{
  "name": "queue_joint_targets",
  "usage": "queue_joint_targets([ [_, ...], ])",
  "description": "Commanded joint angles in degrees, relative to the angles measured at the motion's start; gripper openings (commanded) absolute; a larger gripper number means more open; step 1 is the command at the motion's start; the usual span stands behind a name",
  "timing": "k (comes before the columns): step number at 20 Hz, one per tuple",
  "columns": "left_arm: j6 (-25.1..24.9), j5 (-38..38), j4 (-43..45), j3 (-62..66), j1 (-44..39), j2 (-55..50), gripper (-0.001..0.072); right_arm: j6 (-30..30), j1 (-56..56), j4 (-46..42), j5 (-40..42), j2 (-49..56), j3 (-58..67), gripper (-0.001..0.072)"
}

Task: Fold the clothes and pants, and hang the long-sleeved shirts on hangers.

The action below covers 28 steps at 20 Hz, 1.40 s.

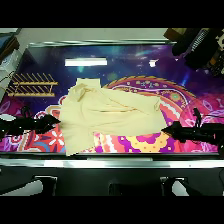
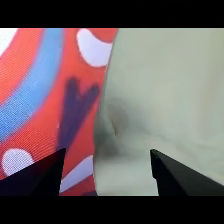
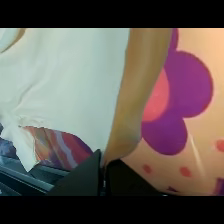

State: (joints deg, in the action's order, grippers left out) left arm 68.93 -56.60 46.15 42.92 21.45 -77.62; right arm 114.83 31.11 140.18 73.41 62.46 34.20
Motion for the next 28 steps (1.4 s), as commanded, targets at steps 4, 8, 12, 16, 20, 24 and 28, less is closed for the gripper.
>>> queue_joint_targets([
  [4, -1.7, 3.3, -1.4, -0.2, -3.0, -4.2, 0.0599, -1.6, 0.0, 0.5, 1.1, -3.7, 0.1, 0.0038],
  [8, -1.7, 3.9, -2.3, 0.0, -4.8, -4.9, 0.0013, -1.5, 0.0, 2.5, 2.3, -4.1, 0.1, 0.0038],
  [12, -1.7, 2.0, -7.6, 4.3, -4.8, -2.9, 0.0013, 1.1, -4.2, 7.5, -1.4, -5.2, 1.7, 0.0036],
  [16, -0.9, -2.1, -8.7, 18.0, -4.7, 4.0, 0.0013, -1.9, -18.0, 7.1, -14.2, -5.2, 17.2, 0.0036],
  [20, 2.1, -2.5, -8.5, 41.3, -4.6, 13.6, 0.0012, -8.9, -21.7, -1.7, -16.2, -5.2, 46.7, 0.0036],
  [24, 11.3, -2.4, 0.0, 60.7, -4.6, 22.9, 0.0013, -15.0, -21.7, -9.9, -4.3, -7.3, 73.3, 0.0036],
  [28, 26.9, -2.3, 20.2, 66.3, -4.6, 33.6, 0.0013, -23.8, -21.7, -15.8, -1.5, -14.9, 84.9, 0.0036],
])
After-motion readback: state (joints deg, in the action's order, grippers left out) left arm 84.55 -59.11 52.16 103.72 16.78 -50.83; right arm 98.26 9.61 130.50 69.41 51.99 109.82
